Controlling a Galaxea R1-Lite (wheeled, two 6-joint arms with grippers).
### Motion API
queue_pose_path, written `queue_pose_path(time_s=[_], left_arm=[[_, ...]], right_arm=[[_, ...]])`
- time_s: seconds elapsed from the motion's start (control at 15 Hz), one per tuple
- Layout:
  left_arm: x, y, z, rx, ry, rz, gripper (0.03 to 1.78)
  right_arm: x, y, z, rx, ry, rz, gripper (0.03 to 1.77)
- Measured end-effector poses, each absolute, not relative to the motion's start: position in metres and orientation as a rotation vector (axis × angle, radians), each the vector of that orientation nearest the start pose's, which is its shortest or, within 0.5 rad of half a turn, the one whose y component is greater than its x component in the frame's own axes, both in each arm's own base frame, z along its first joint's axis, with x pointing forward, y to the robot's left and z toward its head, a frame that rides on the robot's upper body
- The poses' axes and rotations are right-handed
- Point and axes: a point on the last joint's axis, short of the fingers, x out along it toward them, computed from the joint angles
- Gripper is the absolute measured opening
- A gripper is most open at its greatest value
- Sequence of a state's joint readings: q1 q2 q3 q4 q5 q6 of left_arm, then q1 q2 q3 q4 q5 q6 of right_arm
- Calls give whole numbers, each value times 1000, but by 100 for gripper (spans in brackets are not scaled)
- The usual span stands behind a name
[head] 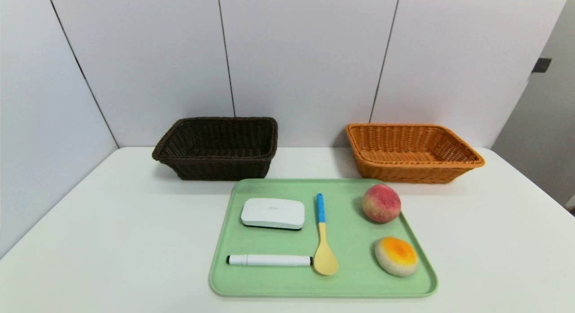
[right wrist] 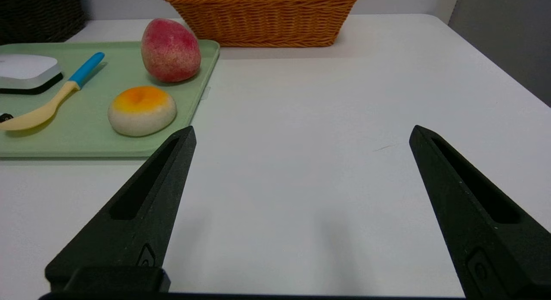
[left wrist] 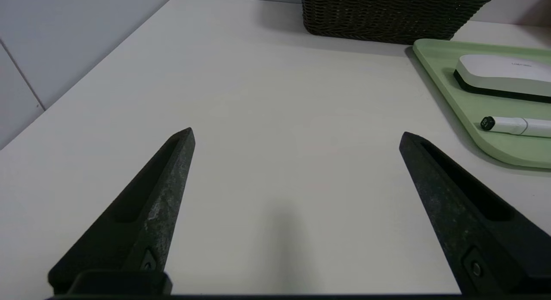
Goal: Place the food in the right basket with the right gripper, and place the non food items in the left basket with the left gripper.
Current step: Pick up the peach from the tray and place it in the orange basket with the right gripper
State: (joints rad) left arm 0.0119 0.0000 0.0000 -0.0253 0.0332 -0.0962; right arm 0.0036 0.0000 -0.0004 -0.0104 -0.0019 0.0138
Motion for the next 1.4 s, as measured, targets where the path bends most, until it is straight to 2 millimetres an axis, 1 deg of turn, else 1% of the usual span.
queue_pose_path(time_s=[0.13,0.27,0.33,0.47,0.53,0.67,0.73,0.87,1.0,1.13,1.27,1.4], left_arm=[[-23,0,78,-94,-27,43,169],[-23,0,80,-78,-35,43,169],[-26,0,87,-73,-51,30,169],[-29,-1,105,-69,-55,-13,169],[-29,-1,118,-69,-56,-34,169],[-21,-2,147,-70,-59,-65,169],[-12,-2,163,-72,-60,-73,169],[12,-2,194,-71,-67,-83,169],[41,-2,226,-66,-101,-91,169],[70,-1,247,-62,-101,-94,169],[99,-1,254,-60,-52,-95,169],[122,-1,251,-62,14,-99,169]], right_arm=[[-23,0,77,13,-11,3,171],[-23,0,78,-36,-24,21,171],[-25,1,86,-43,-54,42,171],[-34,3,115,-29,-125,128,171],[-35,4,130,-27,-136,177,171],[-30,4,161,-28,-147,253,171],[-24,4,177,-28,-154,281,171],[-5,5,207,-29,-165,318,171],[19,8,239,-32,-173,359,171],[48,11,263,-32,-150,409,171],[79,15,274,-27,-92,434,171],[112,20,275,-26,-16,452,171]])
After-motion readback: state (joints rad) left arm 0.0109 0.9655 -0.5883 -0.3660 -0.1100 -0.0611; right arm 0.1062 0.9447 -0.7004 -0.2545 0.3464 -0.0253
